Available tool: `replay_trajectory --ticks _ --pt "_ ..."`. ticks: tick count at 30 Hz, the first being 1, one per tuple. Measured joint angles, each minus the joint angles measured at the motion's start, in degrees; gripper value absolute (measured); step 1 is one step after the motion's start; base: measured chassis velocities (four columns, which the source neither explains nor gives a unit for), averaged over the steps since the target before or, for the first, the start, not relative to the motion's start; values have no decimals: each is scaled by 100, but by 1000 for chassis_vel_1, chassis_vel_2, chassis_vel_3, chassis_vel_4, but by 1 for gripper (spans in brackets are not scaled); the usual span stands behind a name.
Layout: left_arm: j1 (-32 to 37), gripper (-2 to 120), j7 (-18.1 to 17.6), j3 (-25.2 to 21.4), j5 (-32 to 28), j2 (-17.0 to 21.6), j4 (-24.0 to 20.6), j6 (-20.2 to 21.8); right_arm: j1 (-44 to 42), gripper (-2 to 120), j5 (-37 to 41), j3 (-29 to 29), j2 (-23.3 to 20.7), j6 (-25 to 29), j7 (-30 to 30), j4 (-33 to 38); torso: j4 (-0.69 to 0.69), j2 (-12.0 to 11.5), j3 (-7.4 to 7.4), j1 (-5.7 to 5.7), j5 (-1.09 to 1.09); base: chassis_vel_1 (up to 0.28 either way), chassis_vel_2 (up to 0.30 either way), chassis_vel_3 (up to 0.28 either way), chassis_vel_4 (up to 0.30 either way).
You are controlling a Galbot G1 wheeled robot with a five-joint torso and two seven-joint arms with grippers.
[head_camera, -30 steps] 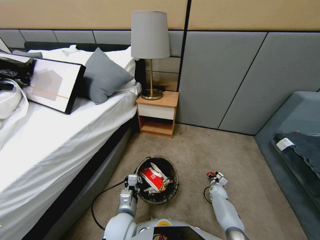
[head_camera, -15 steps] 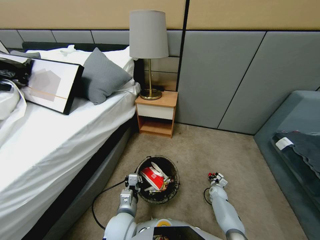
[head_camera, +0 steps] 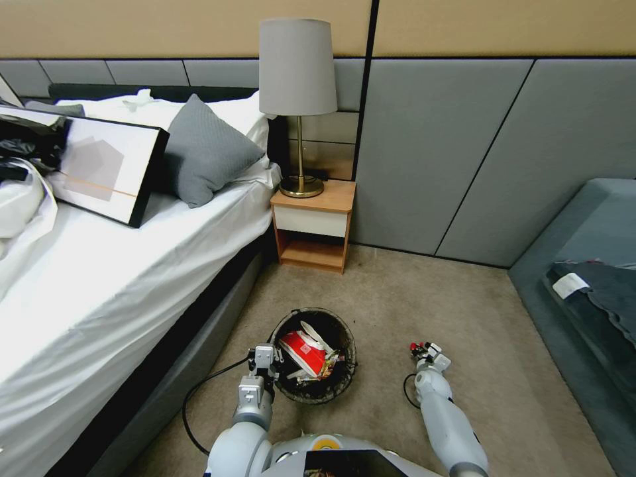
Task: Pick up the trash bin, then pick up the garbage from the floor and place it into the trash bin.
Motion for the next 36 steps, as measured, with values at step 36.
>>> replay_trajectory --ticks 36 --pt "-76 2 21 77 -24 88 78 13 -1993 0 -1864 -2652 -891 1513 -2677 3400 0 0 -1 -1 2 0 0 0 0"
